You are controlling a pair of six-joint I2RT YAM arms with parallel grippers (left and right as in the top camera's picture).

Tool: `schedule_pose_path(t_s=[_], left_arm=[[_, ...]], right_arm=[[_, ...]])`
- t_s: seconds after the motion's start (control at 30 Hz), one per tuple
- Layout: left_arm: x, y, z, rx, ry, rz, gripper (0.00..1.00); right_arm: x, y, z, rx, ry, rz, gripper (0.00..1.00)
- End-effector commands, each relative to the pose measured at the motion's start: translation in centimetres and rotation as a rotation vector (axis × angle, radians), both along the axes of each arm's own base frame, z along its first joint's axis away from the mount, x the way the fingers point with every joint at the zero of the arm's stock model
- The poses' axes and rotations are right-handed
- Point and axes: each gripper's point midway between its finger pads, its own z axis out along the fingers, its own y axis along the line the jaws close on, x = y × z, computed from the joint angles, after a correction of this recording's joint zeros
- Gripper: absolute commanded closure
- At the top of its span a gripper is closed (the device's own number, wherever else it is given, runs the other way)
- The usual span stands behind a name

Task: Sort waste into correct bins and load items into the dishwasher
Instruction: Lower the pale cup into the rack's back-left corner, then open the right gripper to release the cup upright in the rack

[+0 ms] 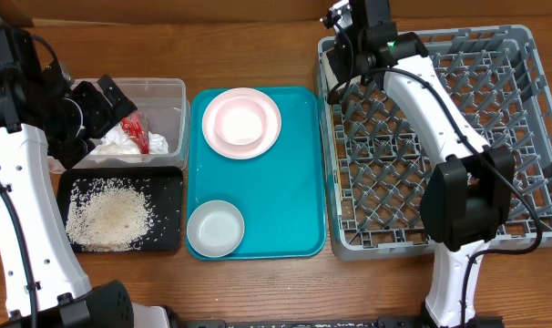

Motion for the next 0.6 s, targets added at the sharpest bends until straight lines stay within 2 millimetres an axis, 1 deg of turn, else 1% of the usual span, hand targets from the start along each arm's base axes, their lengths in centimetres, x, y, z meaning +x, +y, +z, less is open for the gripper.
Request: schedule_pose_path(t_s=[0.0, 0.23, 0.33, 0.4, 0.47, 0.57], left_arm=[[0.2, -0.1, 0.5, 0.007, -0.023, -0.020, 0.00], [0.2, -0.1, 0.5, 0.007, -0.023, -0.020, 0.00], [0.2, -0.1, 0.5, 0.007, -0.023, -0.020, 0.00], [0.2, -0.1, 0.5, 0.007, -0.023, -0.020, 0.00], [0.2, -0.1, 0.5, 0.007, -0.023, -0.020, 0.00], [0.2, -0.1, 0.5, 0.007, -0.023, -0.020, 0.00]], right_arm=[[-0.4, -1.1, 0.6, -0.028, -0.001, -0.031, 0.96], [-1.2, -1.2, 6.4, 0.003, -0.103, -0.031, 0.96], [-1.9, -0.6, 8.5, 0.036, -0.132, -0.006, 0.96], [-2.3, 0.2, 9.2, 0.067, -0.137, 0.023, 0.96], [-2.4, 0.5, 9.2, 0.081, -0.134, 0.035, 0.93], [-2.1, 0.6, 8.4, 0.079, -0.121, 0.035, 0.92]])
